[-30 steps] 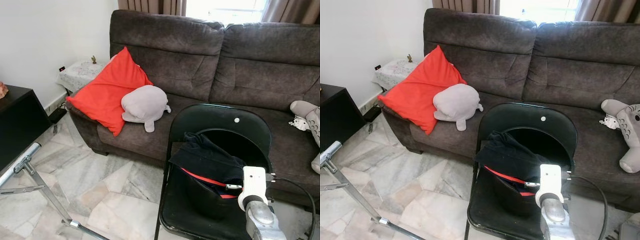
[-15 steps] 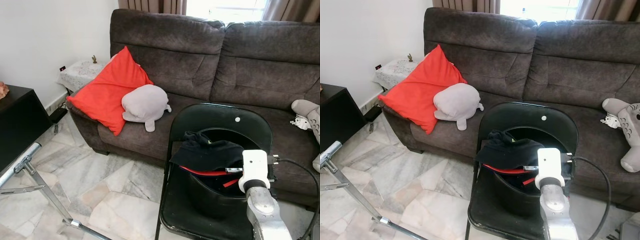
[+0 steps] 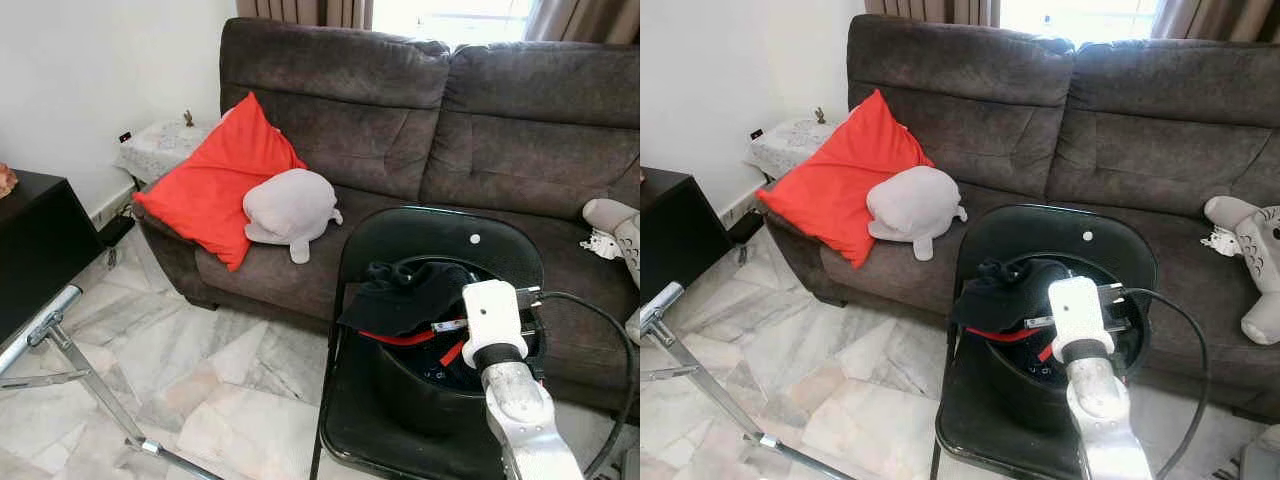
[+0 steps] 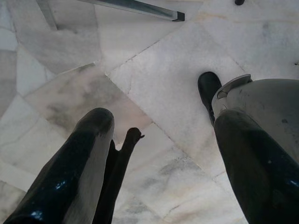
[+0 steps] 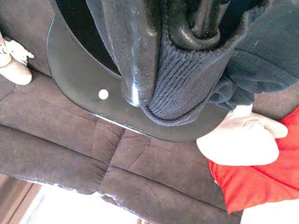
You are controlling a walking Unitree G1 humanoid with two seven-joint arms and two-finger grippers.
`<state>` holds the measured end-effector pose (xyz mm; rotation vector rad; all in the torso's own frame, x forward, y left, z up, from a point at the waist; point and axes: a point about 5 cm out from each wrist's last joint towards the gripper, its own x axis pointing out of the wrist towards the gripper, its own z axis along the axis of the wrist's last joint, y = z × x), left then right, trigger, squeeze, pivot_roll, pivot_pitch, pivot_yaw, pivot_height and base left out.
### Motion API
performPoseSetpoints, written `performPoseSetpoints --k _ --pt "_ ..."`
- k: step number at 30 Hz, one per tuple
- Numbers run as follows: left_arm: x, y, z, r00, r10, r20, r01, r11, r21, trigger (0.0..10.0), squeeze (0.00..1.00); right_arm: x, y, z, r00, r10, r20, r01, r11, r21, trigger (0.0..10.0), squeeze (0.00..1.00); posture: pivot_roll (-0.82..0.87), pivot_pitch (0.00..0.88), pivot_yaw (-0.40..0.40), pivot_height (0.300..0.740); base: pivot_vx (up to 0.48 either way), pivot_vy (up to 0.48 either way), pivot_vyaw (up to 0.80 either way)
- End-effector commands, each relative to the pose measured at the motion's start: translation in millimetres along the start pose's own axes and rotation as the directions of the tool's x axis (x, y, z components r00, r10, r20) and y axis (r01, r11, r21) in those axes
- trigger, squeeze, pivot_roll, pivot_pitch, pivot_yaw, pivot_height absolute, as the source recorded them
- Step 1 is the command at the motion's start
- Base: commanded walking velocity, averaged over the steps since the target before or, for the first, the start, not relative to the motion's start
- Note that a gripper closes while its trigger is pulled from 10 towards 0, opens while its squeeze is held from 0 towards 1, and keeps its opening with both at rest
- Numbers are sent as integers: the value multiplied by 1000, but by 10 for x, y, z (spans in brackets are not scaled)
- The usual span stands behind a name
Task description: Hang hanger
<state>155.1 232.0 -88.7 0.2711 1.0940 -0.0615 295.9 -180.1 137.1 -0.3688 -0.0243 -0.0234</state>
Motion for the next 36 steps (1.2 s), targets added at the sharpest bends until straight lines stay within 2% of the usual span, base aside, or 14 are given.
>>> performPoseSetpoints --k 1,7,10,12,15,19,23,25,28,30,31,33,34,36 --pt "-5 36 -25 1000 13 -18 -13 1000 -5 10000 0 15 -57 210 997 -7 82 8 1000 -1 0 0 -18 0 53 740 0 0 0" --pt "-5 35 -25 1000 13 -19 -13 1000 -3 10000 0 37 -138 327 991 -24 131 31 998 -56 0 0 -17 0 53 740 0 0 0" --pt "-5 35 -26 1000 13 -19 -13 1000 -4 10000 0 41 -217 354 986 -72 149 83 994 -70 0 0 -19 0 53 740 0 0 0" --pt "-5 35 -27 1000 12 -19 -12 1000 -1 10000 0 44 -367 290 978 -179 104 189 977 -95 0 0 -20 0 54 740 0 0 0" --pt "-5 34 -28 1000 12 -19 -12 1000 -1 10000 0 28 -534 254 955 -288 71 293 953 -74 0 0 -22 0 55 740 0 0 0" --pt "-5 34 -28 1000 12 -19 -12 1000 1 10000 0 32 -648 295 938 -338 75 340 940 -10 0 0 -24 0 55 740 0 0 0" --pt "-4 30 -23 1000 11 -18 -11 1000 -1 10000 0 105 -571 509 968 -181 177 183 983 2 0 0 -23 0 52 740 0 0 0" --pt "-4 30 -21 1000 11 -17 -12 1000 -4 10000 0 121 -488 625 972 -103 211 95 994 51 0 0 -24 0 52 740 0 0 0" --pt "-4 29 -21 1000 12 -17 -12 1000 -5 10000 0 130 -388 679 977 -8 215 4 1000 20 0 0 -24 0 52 740 0 0 0" --pt "-3 25 -20 1000 11 -18 -11 1000 -7 10000 0 107 -130 552 970 210 120 -206 977 -48 0 0 -24 0 44 740 0 0 0" --pt "-3 25 -20 1000 11 -18 -11 1000 -7 10000 0 107 -130 552 970 210 120 -206 977 -48 0 0 -24 0 44 740 0 0 0" --pt "-2 20 -23 1000 10 -21 -10 1000 -10 10000 0 31 62 236 937 344 -62 -347 936 -52 0 0 -13 0 39 740 0 0 0" --pt "-2 19 -24 1000 10 -21 -10 1000 -11 10000 0 15 83 188 928 362 -90 -368 928 -58 0 0 -13 0 39 740 0 0 0" --pt "-2 17 -25 1000 10 -21 -10 1000 -13 10000 0 -54 172 71 884 443 -147 -462 877 -133 0 0 -13 0 38 740 0 0 0"
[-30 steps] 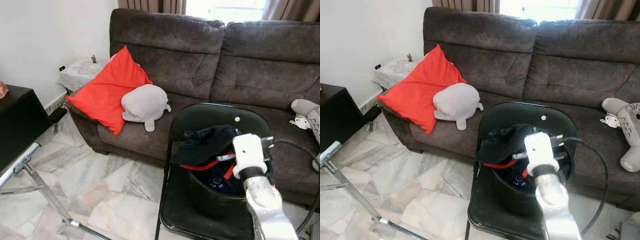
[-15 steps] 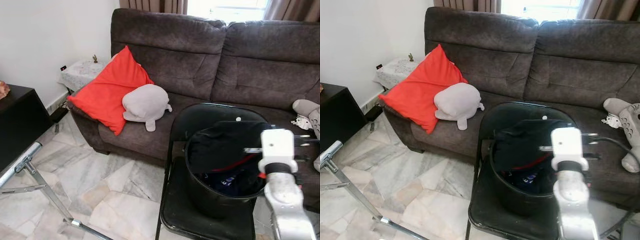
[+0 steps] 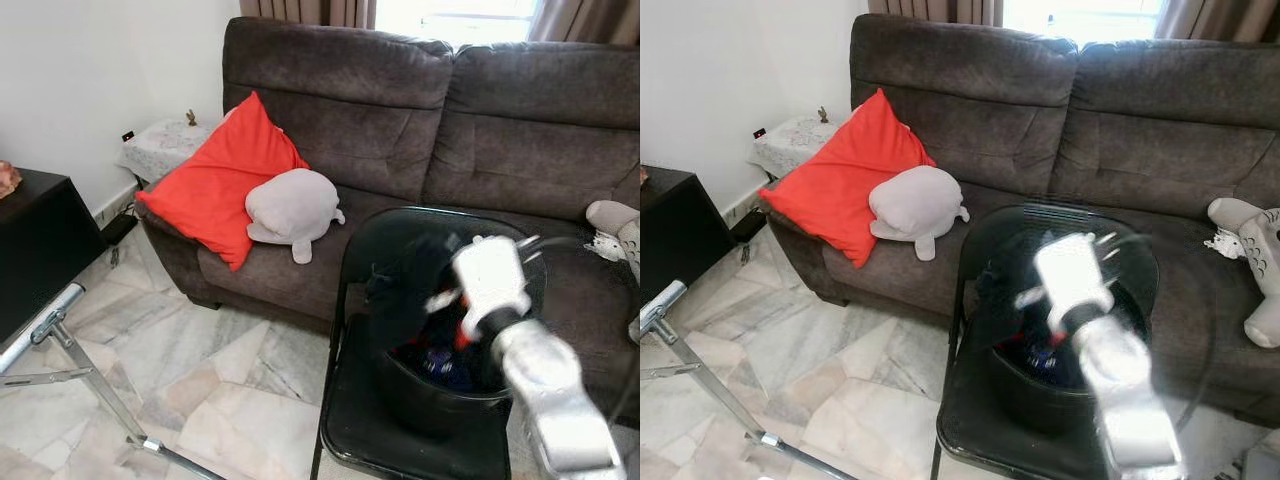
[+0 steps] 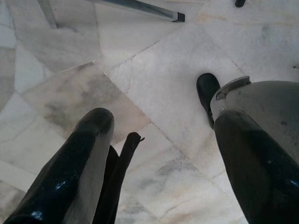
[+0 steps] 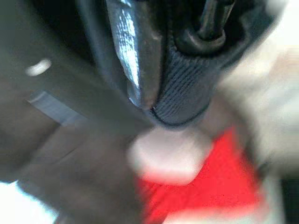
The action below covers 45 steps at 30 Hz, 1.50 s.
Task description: Hang hanger
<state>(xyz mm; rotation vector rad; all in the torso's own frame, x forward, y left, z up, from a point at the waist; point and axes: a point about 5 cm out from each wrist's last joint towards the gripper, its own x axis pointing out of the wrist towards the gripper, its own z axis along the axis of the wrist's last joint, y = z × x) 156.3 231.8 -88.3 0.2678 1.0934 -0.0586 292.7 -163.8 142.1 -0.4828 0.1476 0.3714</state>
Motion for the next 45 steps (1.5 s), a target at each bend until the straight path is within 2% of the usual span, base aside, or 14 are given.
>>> performPoseSetpoints --k 1,9,10,11,12,15,17,18,23,30,36,41,42,45 --pt "-4 16 -38 1000 9 -22 -9 1000 -9 10000 0 1 47 -31 998 55 -28 -56 997 -47 0 0 -13 0 38 740 0 0 0" --pt "-5 14 -45 1000 8 -24 -8 1000 -7 10000 0 0 113 -90 993 100 -60 -105 990 -92 0 0 -16 0 39 740 0 0 0" --pt "-5 14 -45 1000 8 -25 -8 1000 -6 10000 0 3 116 -91 993 98 -68 -105 989 -101 1294 0 -15 0 39 740 0 0 0" --pt "-5 14 -45 1000 7 -25 -7 1000 -6 10000 0 6 116 -92 993 89 -74 -96 989 -108 8667 0 -16 0 39 740 0 0 0" --pt "-5 14 -44 1000 7 -24 -7 1000 -5 10000 0 7 113 -95 994 81 -78 -90 990 -112 10000 0 -16 0 40 740 0 0 0" --pt "-5 16 -42 1000 7 -24 -7 1000 -4 10000 0 7 73 -135 994 25 -107 -40 989 -140 10000 0 -17 0 41 740 0 0 0" --pt "-5 17 -41 1000 7 -24 -7 1000 -2 10000 0 1 46 -159 994 -10 -110 -2 995 -103 10000 0 -21 0 44 740 0 0 0" --pt "-5 19 -40 1000 6 -25 -6 1000 0 10000 0 -4 39 -139 996 -21 -89 12 995 -100 10000 1000 -23 0 46 740 0 0 0" --pt "-5 22 -40 1000 6 -26 -6 1000 5 10000 0 -19 166 -34 998 57 -17 -59 994 -95 10000 1000 -25 0 48 740 0 0 0" --pt "-5 21 -40 1000 5 -26 -5 1000 5 10000 0 -27 263 -6 991 130 -10 -130 985 -114 10000 1000 -25 0 48 740 0 0 0" --pt "-5 16 -41 1000 2 -26 -2 1000 7 10000 0 -129 375 -65 971 233 -56 -239 960 -147 10000 1000 -35 0 48 740 0 0 0" --pt "-5 14 -41 1000 0 -27 0 1000 9 10000 0 -153 297 -104 984 156 -86 -170 967 -189 10000 1000 -41 0 47 740 0 0 0" --pt "-4 12 -41 1000 -1 -27 1 1000 9 10000 0 -155 281 -139 985 138 -106 -157 966 -206 10000 0 -41 0 47 740 0 0 0" --pt "-4 10 -41 1000 -3 -28 3 1000 8 10000 0 -152 239 -230 985 87 -147 -122 962 -243 10000 0 -41 0 47 740 0 0 0"
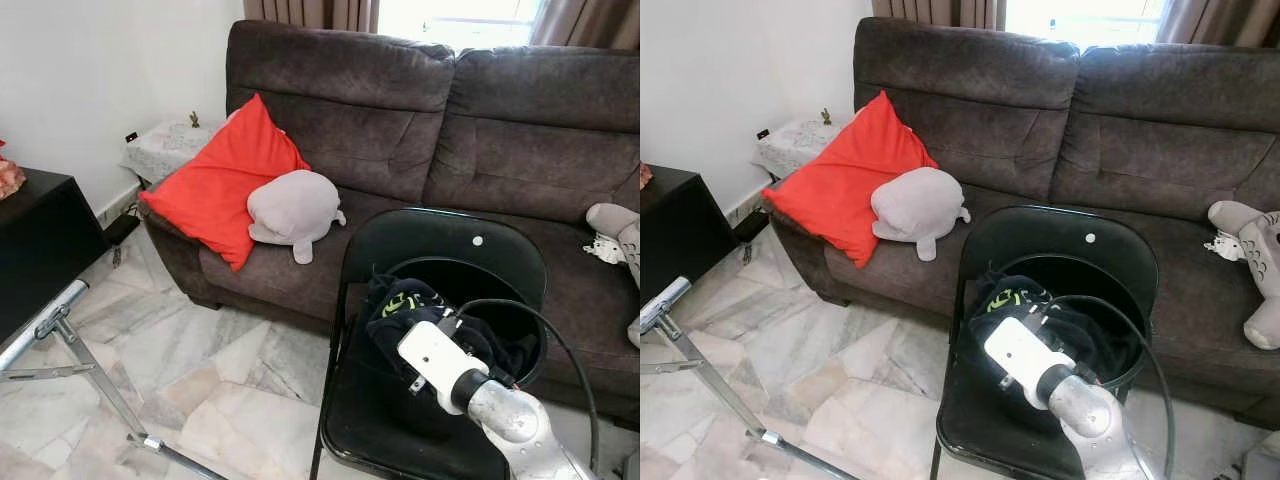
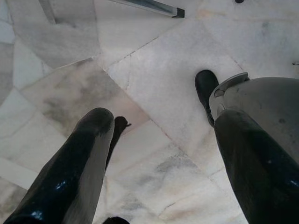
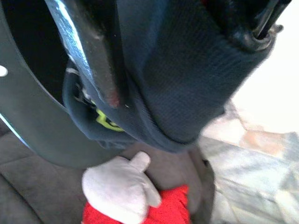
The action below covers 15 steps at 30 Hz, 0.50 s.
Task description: Hang hanger
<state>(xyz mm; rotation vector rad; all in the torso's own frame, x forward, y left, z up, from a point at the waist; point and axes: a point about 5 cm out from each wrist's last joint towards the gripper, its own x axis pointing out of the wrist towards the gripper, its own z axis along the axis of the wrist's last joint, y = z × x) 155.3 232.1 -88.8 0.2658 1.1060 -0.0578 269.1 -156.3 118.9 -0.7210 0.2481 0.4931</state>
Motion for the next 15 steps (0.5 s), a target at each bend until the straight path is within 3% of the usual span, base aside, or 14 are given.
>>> performPoseSetpoints --k 1,5,6,10,11,12,13,15 --pt "-4 10 -30 1000 -1 -16 1 1000 9 10000 0 -1 -7 -77 999 -37 -39 36 999 -36 10000 0 -41 0 47 740 0 0 0" --pt "-3 9 -26 1000 -1 -14 1 1000 10 10000 0 23 4 -68 999 -36 -21 38 996 76 10000 0 -39 0 47 740 0 0 0" --pt "-3 10 -26 1000 0 -14 0 1000 10 10000 0 28 15 -52 1000 -28 -10 29 994 107 10000 1000 -37 0 47 740 0 0 0" --pt "-4 14 -27 1000 2 -15 -2 1000 8 10000 0 38 29 2 1000 -26 6 25 991 130 10000 1000 -38 0 49 740 0 0 0" --pt "-4 15 -28 1000 2 -15 -2 1000 10 10000 0 31 37 7 1000 -13 5 12 994 109 10000 780 -38 0 49 740 0 0 0" --pt "-4 16 -28 1000 2 -15 -2 1000 11 10000 0 29 43 7 1000 -6 4 5 995 102 10000 780 -38 0 50 740 0 0 0" --pt "-4 17 -28 1000 2 -16 -2 1000 11 10000 0 17 48 -1 1000 -2 -3 2 997 80 10000 0 -40 0 51 740 0 0 0" --pt "-4 18 -27 1000 2 -16 -2 1000 12 10000 0 -15 48 -38 1000 -8 -29 9 999 31 10000 0 -41 0 50 740 0 0 0"
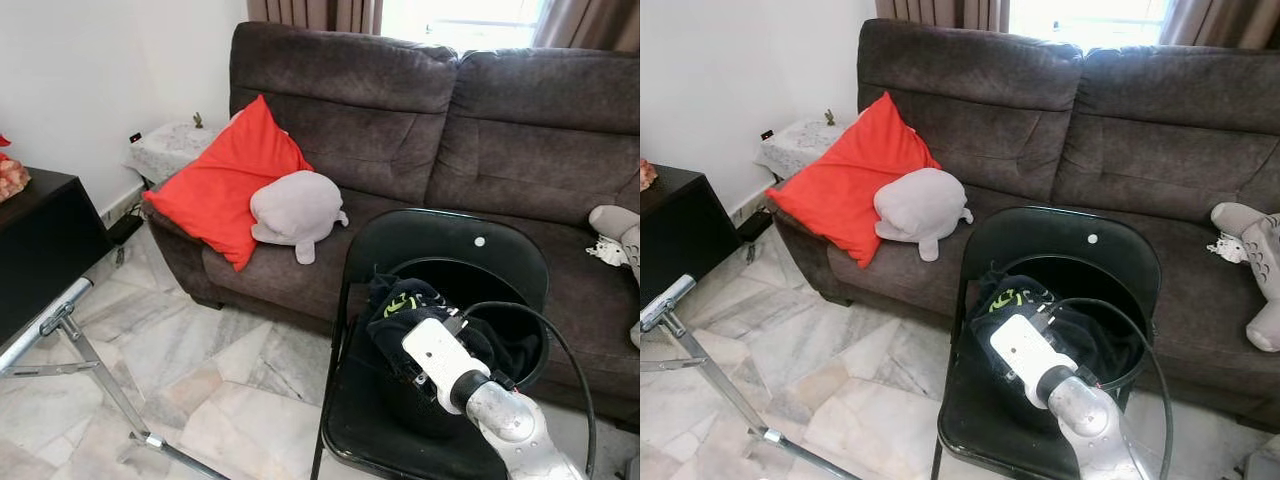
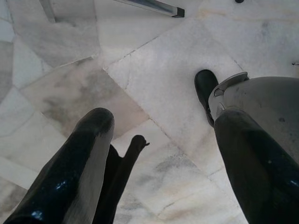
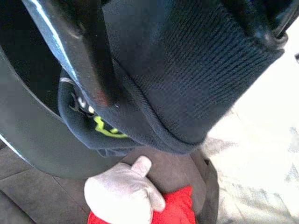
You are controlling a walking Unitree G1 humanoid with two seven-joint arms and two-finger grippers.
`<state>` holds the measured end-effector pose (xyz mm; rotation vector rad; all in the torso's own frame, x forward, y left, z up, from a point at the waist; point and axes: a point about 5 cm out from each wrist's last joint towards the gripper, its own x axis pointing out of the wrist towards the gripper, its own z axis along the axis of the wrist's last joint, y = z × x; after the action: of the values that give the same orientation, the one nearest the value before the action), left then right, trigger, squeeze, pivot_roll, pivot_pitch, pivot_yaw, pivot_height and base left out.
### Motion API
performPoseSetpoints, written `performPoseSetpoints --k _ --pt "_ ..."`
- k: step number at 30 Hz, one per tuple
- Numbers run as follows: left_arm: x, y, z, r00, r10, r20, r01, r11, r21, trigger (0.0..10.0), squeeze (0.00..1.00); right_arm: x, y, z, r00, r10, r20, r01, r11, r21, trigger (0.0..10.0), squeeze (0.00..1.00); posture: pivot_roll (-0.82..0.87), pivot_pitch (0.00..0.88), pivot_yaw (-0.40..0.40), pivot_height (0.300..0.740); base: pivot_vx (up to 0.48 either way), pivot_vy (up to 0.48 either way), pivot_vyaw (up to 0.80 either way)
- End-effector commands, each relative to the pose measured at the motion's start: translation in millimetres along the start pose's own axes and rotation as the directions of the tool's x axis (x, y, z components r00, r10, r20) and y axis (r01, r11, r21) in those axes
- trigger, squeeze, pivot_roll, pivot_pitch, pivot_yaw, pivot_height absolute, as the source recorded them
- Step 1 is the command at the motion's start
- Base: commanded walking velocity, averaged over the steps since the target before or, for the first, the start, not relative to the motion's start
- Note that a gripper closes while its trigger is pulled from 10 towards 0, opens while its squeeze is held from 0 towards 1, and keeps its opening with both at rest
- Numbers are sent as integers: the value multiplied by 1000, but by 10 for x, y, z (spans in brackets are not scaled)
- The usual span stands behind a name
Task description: Hang hanger
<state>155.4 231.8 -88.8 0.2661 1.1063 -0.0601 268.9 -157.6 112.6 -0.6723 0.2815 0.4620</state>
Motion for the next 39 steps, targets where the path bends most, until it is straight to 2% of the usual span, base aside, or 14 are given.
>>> performPoseSetpoints --k 1,6,10,19,26,32,39 --pt "-5 21 -29 1000 3 -17 -3 1000 12 10000 0 -47 24 -3 1000 3 -12 -4 999 -35 10000 0 -43 0 51 740 0 0 0" --pt "-5 21 -28 1000 1 -17 -1 1000 12 10000 0 -120 86 -25 999 36 -18 -36 999 -5 10000 0 -44 0 52 740 0 0 0" --pt "-4 20 -27 1000 -1 -18 1 1000 15 10000 0 -194 149 -16 993 118 -29 -119 991 -60 10000 0 -50 0 53 740 0 0 0" --pt "-5 20 -30 1000 -5 -21 5 1000 16 10000 0 -295 185 73 983 181 -21 -182 980 -78 10000 0 -55 0 56 740 0 0 0" --pt "-5 18 -30 1000 -8 -21 9 1000 17 10000 0 -306 -22 -88 993 -25 -116 17 998 -67 10000 0 -60 0 57 740 0 0 0" --pt "-5 18 -29 1000 -8 -21 9 1000 17 10000 0 -299 -87 -159 985 -96 -146 89 995 -55 10000 0 -56 0 57 740 0 0 0" --pt "-5 22 -30 1000 -7 -22 7 1000 18 10000 0 -260 -85 -215 974 -170 -151 167 986 -28 10000 0 -55 0 57 740 0 0 0"
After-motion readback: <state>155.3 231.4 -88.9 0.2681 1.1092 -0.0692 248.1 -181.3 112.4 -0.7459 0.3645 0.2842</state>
